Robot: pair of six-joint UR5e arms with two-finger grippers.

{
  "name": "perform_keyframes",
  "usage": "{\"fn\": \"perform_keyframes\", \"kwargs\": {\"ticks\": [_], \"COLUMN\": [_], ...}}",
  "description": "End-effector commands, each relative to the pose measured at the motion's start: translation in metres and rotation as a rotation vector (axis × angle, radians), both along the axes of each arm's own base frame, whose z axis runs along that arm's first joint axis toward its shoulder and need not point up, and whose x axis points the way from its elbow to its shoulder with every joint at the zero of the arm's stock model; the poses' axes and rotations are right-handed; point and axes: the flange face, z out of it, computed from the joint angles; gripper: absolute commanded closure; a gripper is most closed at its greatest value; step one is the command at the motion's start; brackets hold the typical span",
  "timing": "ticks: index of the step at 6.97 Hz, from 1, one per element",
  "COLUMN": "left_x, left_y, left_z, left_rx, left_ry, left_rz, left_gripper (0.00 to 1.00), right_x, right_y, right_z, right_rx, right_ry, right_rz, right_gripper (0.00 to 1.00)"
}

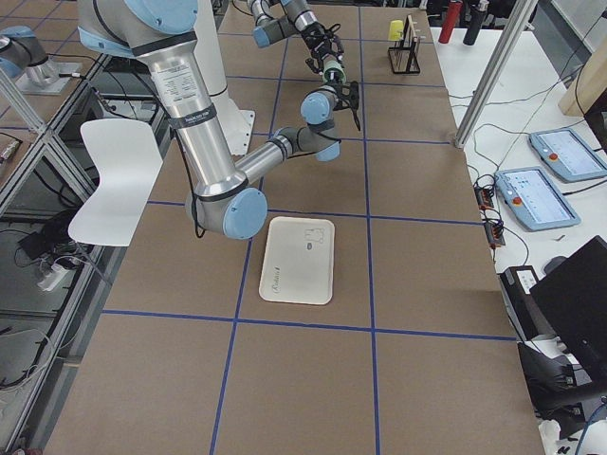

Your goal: Left arm grabs green cup and hands to right arm on tray

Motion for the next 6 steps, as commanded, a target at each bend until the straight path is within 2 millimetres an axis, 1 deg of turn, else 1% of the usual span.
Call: {"fn": "perform_keyframes", "kwargs": {"ticks": [1, 2, 6], "left_x": [0.0018, 0.0054, 0.0054], "left_y": [-0.0014, -0.0022, -0.0033], "left_z": [0.0027, 0.0057, 0.0088], "left_rx": [-0.002, -0.005, -0.002], "left_ry": [-0.007, -0.018, -0.028], "left_rz": [-0.001, 0.0, -0.004], "left_gripper": [0.25, 0.0, 0.0], "right_x": [-0.0003, -0.0001, 0.0004], "right_y": [0.0009, 0.0009, -0.0001], "right_z": [0.0004, 0.0004, 0.0018], "right_rx": [-0.001, 0.001, 0.001], "right_ry": [-0.002, -0.003, 0.0], "right_rz": [-0.001, 0.001, 0.005], "right_gripper": [0.97, 0.99, 0.99]}}
